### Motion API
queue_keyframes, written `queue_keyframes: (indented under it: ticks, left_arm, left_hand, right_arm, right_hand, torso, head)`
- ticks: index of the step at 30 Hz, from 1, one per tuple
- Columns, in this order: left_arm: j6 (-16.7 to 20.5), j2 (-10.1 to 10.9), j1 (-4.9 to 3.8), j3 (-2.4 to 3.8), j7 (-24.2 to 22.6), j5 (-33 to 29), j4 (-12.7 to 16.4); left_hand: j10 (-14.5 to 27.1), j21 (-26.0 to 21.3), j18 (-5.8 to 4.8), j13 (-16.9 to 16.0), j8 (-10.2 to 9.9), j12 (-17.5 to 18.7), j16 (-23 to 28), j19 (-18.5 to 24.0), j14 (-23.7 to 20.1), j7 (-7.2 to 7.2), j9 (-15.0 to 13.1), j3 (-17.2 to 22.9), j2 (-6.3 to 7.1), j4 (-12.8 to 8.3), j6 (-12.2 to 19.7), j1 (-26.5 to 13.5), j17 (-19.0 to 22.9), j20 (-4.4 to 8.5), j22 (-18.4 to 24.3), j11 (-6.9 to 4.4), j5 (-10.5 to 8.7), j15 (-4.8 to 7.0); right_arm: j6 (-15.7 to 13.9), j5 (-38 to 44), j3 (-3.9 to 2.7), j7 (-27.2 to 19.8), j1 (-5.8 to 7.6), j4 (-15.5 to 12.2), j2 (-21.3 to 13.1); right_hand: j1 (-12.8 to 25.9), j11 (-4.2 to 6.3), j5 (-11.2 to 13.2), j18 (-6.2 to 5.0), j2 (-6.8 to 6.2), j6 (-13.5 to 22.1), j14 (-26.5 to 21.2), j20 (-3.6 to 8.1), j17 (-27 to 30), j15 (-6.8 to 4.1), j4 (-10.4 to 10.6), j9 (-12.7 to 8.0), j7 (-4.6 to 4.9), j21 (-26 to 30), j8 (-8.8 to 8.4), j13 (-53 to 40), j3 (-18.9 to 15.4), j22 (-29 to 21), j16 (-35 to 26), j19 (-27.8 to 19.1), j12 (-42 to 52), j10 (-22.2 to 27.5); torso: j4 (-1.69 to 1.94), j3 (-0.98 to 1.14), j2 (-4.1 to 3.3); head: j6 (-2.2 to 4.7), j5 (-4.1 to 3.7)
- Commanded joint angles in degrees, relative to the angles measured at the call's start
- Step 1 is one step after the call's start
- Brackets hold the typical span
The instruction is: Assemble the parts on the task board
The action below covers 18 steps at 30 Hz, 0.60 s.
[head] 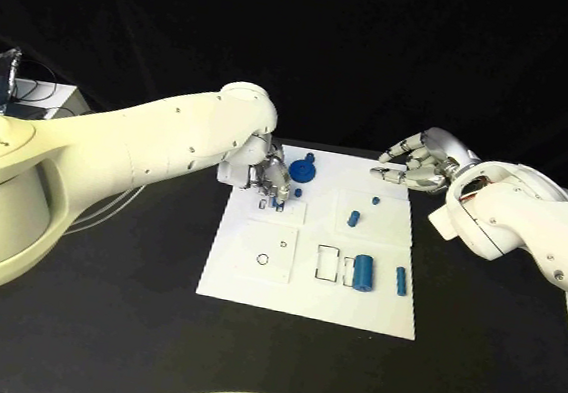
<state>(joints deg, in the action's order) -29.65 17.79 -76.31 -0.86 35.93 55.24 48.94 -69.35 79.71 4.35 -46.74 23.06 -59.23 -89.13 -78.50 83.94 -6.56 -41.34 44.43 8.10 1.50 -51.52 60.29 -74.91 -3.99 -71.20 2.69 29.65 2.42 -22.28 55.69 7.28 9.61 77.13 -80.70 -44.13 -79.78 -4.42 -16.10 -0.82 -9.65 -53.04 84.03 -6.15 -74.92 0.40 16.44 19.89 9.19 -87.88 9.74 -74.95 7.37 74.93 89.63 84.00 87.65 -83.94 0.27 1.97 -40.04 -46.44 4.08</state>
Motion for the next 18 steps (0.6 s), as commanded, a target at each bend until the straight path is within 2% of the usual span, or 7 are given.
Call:
queue_keyframes:
  ticks: [1,11,16,18]
  left_arm:
    - [1.51,-0.06,0.44,-0.17,-1.19,-0.76,0.35]
    - [-0.34,1.18,0.41,0.07,-1.56,-1.26,1.95]
    - [-1.75,1.67,0.37,0.18,-1.66,-1.29,2.50]
    - [-2.00,1.90,0.37,0.21,-1.83,-1.36,2.70]
  left_hand:
    - [0.23,0.26,0.05,-0.02,0.16,-0.15,-0.18,-0.15,5.65,0.41,0.05,5.87,-1.97,-5.61,-1.23,2.67,-14.02,-0.20,-0.32,-1.26,0.60,-0.34]
    - [-1.50,1.05,-0.15,0.47,0.01,-0.01,-0.87,-0.69,6.06,1.41,0.89,6.56,-0.72,-6.79,-3.87,2.45,-15.09,0.40,-1.42,-2.13,3.58,0.34]
    - [-1.79,1.16,-0.18,0.35,0.00,-0.10,-0.87,-0.77,6.06,1.48,0.99,6.54,-0.48,-6.94,-4.24,2.42,-15.09,0.47,-1.58,-2.20,4.10,0.40]
    - [-1.80,1.16,-0.18,0.41,-0.01,-0.06,-0.87,-0.76,6.06,1.49,1.00,6.54,-0.44,-6.97,-4.29,2.42,-15.09,0.48,-1.58,-2.22,4.17,0.41]
  right_arm:
    - [1.24,0.59,-0.01,-0.45,-0.01,-0.03,-0.02]
    - [1.77,0.59,-0.01,-0.39,-0.03,0.00,-0.05]
    - [1.94,0.59,-0.01,-0.39,-0.04,0.02,0.00]
    - [2.00,0.59,-0.01,-0.41,-0.05,-0.02,0.00]
  right_hand:
    - [0.29,0.06,-0.17,0.16,-0.15,0.41,5.87,0.16,-14.64,-0.27,0.00,0.06,-0.08,0.39,0.34,-12.71,0.30,13.25,0.21,4.84,-0.11,-3.71]
    - [0.29,0.06,-0.17,0.16,-0.15,0.41,5.87,0.16,-14.64,-0.27,0.00,0.06,-0.08,0.39,0.34,-12.71,0.30,13.25,0.21,4.84,-0.11,-3.71]
    - [0.29,0.06,-0.17,0.16,-0.15,0.41,5.87,0.16,-14.64,-0.27,0.00,0.06,-0.08,0.39,0.34,-12.71,0.30,13.25,0.21,4.84,-0.11,-3.71]
    - [0.29,0.06,-0.17,0.16,-0.15,0.41,5.87,0.16,-14.64,-0.27,0.00,0.06,-0.08,0.39,0.34,-12.71,0.30,13.25,0.21,4.84,-0.11,-3.71]
  torso:
    - [-0.01,-0.02,0.00]
    - [0.06,-0.01,0.02]
    - [0.06,0.01,0.01]
    - [-0.04,0.01,-0.04]
  head:
    - [0.05,0.04]
    - [0.10,-0.02]
    - [0.18,0.05]
    - [0.25,0.08]
